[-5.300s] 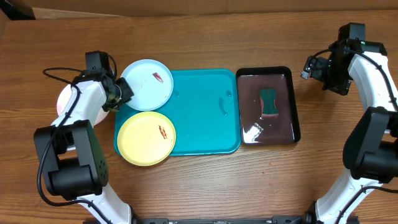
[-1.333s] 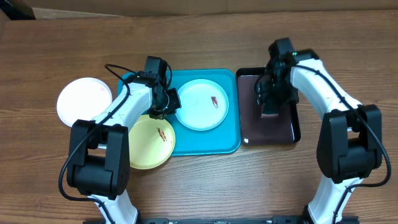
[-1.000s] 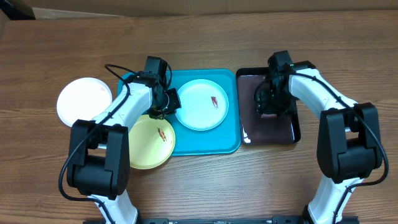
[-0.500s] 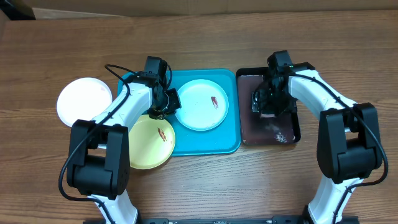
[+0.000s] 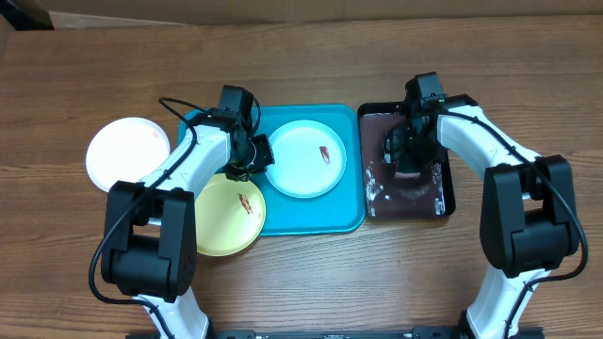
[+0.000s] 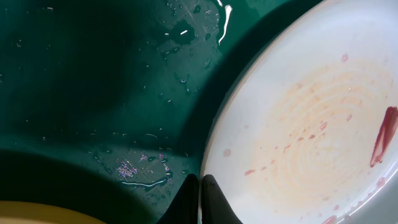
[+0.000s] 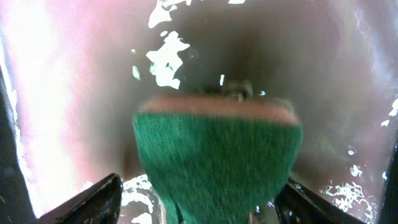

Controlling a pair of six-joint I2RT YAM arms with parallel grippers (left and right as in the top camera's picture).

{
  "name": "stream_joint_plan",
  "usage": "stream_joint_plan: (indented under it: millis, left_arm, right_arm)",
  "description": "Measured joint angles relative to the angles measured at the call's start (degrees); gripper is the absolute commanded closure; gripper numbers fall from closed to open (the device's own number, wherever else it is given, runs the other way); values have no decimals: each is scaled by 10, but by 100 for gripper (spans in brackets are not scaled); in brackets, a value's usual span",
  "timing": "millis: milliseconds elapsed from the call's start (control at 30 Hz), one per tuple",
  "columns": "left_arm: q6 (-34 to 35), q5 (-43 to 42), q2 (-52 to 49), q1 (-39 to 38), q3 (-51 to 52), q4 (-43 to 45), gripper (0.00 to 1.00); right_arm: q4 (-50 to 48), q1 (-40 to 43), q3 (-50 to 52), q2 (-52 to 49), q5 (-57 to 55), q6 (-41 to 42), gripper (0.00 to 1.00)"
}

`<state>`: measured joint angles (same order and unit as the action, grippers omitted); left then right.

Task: Clean dirty plates on tray and stack at the side
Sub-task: 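Dip the green sponge in the black tray water with right gripper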

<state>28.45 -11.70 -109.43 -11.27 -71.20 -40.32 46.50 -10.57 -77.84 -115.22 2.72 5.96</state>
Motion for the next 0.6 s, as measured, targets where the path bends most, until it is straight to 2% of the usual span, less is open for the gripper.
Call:
stream_joint_plan:
  millis: [167, 200, 233, 267, 300, 333, 367, 467, 500, 533, 600]
  left_arm:
    - [0, 0, 0, 0, 0, 0, 96]
    - [0, 0, 0, 0, 0, 0, 96]
    - [0, 0, 0, 0, 0, 0, 96]
    - [0, 0, 0, 0, 0, -1, 96]
    - [0, 0, 0, 0, 0, -1, 96]
    - [0, 0, 0, 0, 0, -2, 96]
    - [0, 0, 0, 0, 0, -2, 96]
    - [0, 0, 0, 0, 0, -2, 96]
    - [0, 0, 0, 0, 0, -2, 96]
    - [0, 0, 0, 0, 0, -2, 95]
    - [0, 0, 0, 0, 0, -2, 95]
  right_arm:
    - [-37, 0, 0, 0, 0, 0, 21]
    - [-40, 0, 0, 0, 0, 0, 26]
    - [-42, 0, 0, 0, 0, -1, 41]
    - [-43, 0, 0, 0, 0, -1, 64]
    - [-44, 0, 0, 0, -2, -3, 84]
    - [-45, 0, 0, 0, -1, -1, 95]
    - [-44, 0, 0, 0, -1, 0, 96]
    - [-45, 0, 0, 0, 0, 1, 96]
    - [-47, 0, 0, 0, 2, 1, 84]
    - [-49, 0, 0, 0, 5, 2, 44]
    - [-51, 0, 0, 0, 16, 1, 33]
